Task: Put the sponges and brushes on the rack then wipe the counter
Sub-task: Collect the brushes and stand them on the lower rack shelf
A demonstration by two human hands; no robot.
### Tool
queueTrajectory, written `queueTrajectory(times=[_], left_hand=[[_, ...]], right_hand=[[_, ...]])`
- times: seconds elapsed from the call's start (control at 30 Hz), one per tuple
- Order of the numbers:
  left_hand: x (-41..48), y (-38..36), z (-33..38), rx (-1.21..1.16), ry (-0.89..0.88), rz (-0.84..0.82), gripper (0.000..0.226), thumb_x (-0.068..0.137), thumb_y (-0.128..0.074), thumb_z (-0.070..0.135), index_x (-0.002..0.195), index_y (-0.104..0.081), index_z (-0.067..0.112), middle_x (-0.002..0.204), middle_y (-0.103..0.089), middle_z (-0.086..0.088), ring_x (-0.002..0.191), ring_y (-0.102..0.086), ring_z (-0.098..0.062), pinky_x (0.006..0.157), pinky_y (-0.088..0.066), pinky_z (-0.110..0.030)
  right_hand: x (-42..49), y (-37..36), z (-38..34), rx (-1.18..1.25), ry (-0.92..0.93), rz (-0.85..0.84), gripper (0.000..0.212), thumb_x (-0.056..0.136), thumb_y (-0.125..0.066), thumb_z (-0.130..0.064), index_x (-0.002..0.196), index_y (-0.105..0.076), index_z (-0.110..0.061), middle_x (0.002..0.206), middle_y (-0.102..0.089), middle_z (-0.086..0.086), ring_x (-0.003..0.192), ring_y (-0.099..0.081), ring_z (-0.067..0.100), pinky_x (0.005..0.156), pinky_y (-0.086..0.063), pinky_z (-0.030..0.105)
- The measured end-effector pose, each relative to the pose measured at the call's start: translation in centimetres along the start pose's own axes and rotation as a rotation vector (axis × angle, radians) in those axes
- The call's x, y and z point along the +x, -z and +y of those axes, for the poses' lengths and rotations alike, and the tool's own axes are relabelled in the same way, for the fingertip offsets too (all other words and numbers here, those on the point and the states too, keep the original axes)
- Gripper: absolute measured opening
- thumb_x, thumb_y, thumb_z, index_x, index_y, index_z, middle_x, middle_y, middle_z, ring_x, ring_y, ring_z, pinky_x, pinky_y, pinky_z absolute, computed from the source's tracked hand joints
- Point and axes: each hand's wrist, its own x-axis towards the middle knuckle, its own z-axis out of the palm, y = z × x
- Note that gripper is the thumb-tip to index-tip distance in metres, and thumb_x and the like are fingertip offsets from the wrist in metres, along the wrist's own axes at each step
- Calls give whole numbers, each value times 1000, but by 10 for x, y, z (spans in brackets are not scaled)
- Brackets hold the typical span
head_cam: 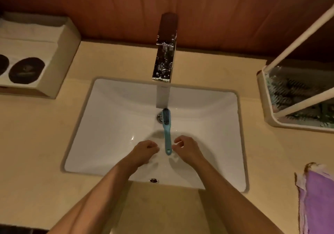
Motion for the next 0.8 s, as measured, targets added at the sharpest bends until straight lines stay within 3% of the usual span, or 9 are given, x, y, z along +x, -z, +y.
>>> queueTrajectory(times=[0.2, 0.3, 0.4, 0.47, 0.57, 0.63, 0.67, 0.73, 0.8], left_hand=[[31, -1, -11, -36, 81, -2, 25, 92, -51, 11, 71, -46, 24, 79, -46, 3, 71, -44, -9, 64, -37, -23], [42, -1, -12, -1, 102, 21, 9, 92, -51, 9, 90, -58, 14, 101, -50, -5, 93, -48, -18, 81, -40, -27], [52, -6, -15, 33, 110, 8, 31, 92, -48, 9, 122, -55, 5, 128, -51, -13, 117, -49, -27, 96, -39, -28], [58, -10, -17, 39, 117, 4, 36, 92, -45, 8, 127, -51, 2, 131, -51, -15, 119, -49, -29, 95, -40, -28], [65, -16, -19, -12, 124, 16, 30, 92, -42, 6, 117, -57, 0, 119, -57, -16, 112, -53, -31, 88, -43, -30], [66, -20, -18, -35, 149, 6, 18, 91, -41, 3, 88, -58, 10, 88, -55, -7, 94, -53, -25, 74, -41, -27], [67, -21, -18, -49, 162, 6, 23, 90, -41, 2, 74, -49, 17, 76, -47, -1, 85, -48, -21, 66, -37, -25], [66, -23, -17, -83, 178, 0, 31, 88, -42, 0, 66, -36, 21, 70, -39, 1, 69, -40, -15, 56, -29, -22], [64, -23, -16, -117, 191, -25, 24, 87, -43, 1, 71, -41, 19, 76, -41, -5, 64, -36, -13, 55, -29, -23]], right_hand=[[42, -26, -2, -105, -118, 15, 32, 86, -58, -18, 117, -57, -12, 113, -64, 8, 96, -59, 23, 83, -47, 33], [53, -36, -2, -146, -131, 32, 29, 85, -59, -16, 113, -57, -6, 109, -64, 10, 99, -60, 27, 83, -47, 35], [57, -42, 1, -116, -150, 81, 24, 82, -56, -8, 104, -59, 2, 95, -63, 17, 92, -60, 34, 83, -48, 42], [59, -45, 2, -67, -184, 87, 20, 79, -54, -3, 97, -61, 5, 90, -63, 20, 88, -59, 37, 77, -48, 41], [58, -50, 2, 10, -207, 61, 9, 78, -52, 1, 81, -60, -4, 75, -56, 15, 76, -52, 28, 66, -40, 33], [57, -53, 2, 87, -231, 34, 20, 80, -55, -1, 98, -63, -4, 86, -60, 12, 82, -53, 23, 73, -42, 31], [56, -54, 2, 108, -240, 23, 23, 80, -57, -3, 103, -62, -6, 90, -60, 10, 84, -54, 21, 74, -43, 30], [57, -56, 3, 123, -260, 1, 23, 80, -59, -6, 103, -63, -7, 91, -61, 7, 84, -54, 20, 72, -42, 29], [58, -57, 3, 147, -286, -19, 20, 79, -61, -7, 99, -64, -7, 90, -60, 7, 85, -54, 21, 74, -43, 30]])
